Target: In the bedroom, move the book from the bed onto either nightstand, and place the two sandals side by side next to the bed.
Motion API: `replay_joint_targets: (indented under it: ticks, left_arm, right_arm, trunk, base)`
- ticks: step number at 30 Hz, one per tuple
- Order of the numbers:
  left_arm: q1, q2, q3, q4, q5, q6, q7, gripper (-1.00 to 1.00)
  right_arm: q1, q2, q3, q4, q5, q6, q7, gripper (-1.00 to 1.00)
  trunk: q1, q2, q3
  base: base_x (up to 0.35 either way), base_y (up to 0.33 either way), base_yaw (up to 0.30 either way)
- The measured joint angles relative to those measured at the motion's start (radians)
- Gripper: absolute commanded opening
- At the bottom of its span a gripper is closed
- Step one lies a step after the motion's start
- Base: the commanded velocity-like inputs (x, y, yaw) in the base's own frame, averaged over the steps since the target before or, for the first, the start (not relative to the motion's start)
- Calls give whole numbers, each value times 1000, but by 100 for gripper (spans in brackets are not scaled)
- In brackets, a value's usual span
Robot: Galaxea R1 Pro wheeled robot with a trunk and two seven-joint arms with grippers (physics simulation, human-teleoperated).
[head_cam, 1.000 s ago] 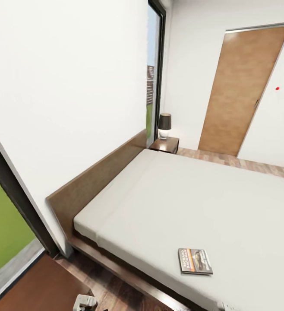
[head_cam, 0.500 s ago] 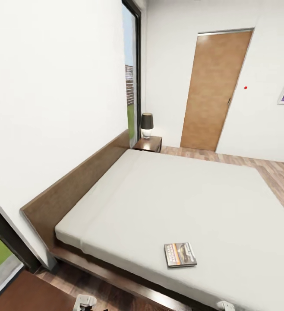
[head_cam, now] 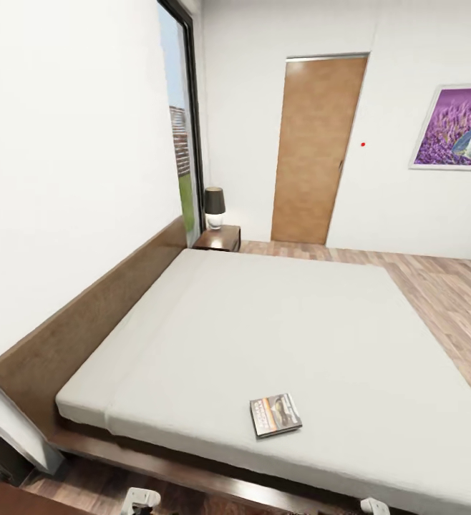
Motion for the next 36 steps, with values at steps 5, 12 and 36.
replay_joint_targets:
  ticks: [5, 12, 36]
  left_arm:
    - [0, 0, 0, 0, 0, 0, 0, 100]
    - [0, 0, 0, 0, 0, 0, 0, 100]
    - [0, 0, 0, 0, 0, 0, -1, 100]
  right_arm:
    - [0, 0, 0, 0, 0, 0, 0, 100]
    - [0, 0, 0, 0, 0, 0, 1, 100]
    - [0, 0, 1, 0, 0, 0, 0, 100]
  trunk:
    - [0, 0, 0]
    - [0, 0, 0]
    - [0, 0, 0]
  base:
    - [0, 0, -277]
    - [0, 0, -277]
    - [0, 0, -214]
